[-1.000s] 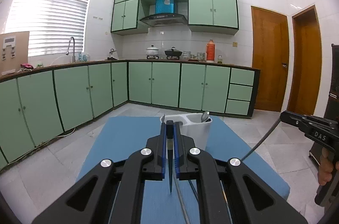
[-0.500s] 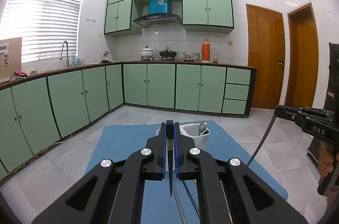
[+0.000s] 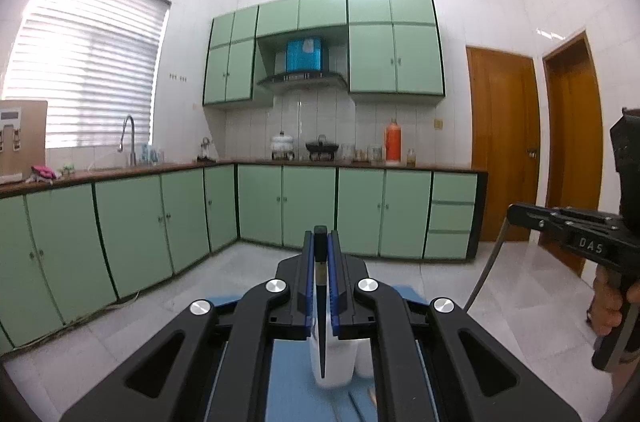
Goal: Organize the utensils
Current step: 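Lower both chopsticks into the holder and open both tools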
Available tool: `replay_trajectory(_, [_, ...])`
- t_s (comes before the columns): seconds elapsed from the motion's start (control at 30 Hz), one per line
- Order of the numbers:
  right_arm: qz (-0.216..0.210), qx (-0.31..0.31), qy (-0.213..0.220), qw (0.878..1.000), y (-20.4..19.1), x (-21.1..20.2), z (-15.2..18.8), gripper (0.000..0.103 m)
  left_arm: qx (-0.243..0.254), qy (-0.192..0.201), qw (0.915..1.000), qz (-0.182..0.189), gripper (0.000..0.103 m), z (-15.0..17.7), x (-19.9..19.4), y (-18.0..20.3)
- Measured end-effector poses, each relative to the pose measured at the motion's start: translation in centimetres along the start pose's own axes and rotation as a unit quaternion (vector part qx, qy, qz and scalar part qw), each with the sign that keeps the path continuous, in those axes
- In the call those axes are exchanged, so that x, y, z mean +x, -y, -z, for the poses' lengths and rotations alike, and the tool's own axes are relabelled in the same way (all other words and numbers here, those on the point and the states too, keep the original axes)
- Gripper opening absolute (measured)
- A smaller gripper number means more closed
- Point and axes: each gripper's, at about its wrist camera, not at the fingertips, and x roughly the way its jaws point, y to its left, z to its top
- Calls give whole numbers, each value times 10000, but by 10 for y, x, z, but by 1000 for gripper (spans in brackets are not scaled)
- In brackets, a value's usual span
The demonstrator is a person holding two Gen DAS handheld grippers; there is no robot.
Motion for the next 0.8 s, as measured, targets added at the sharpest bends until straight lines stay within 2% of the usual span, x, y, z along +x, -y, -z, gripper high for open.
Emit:
replay_trajectory(0.13, [17,-36,155,9999,3,16,-26,4,45,231,9997,32,6,-21,16,5])
replay_trajectory(0.27, [113,-58,189,9997,8,45,-41,4,118,338,9994,-7,6,-28,44,12])
replay_trajectory(0.47, [225,79,74,9997,19,101,-43,4,26,0,10000,39,6,-15,105,13])
replay_trajectory(0.63, [274,234,-210,9991,28,150,-21,4,52,-390,9992,-10,6,8,152,10])
replay_trajectory(0.8, [256,370,-378,9983,30,173,5,4,-9,-663,9978,-57,6,32,178,2])
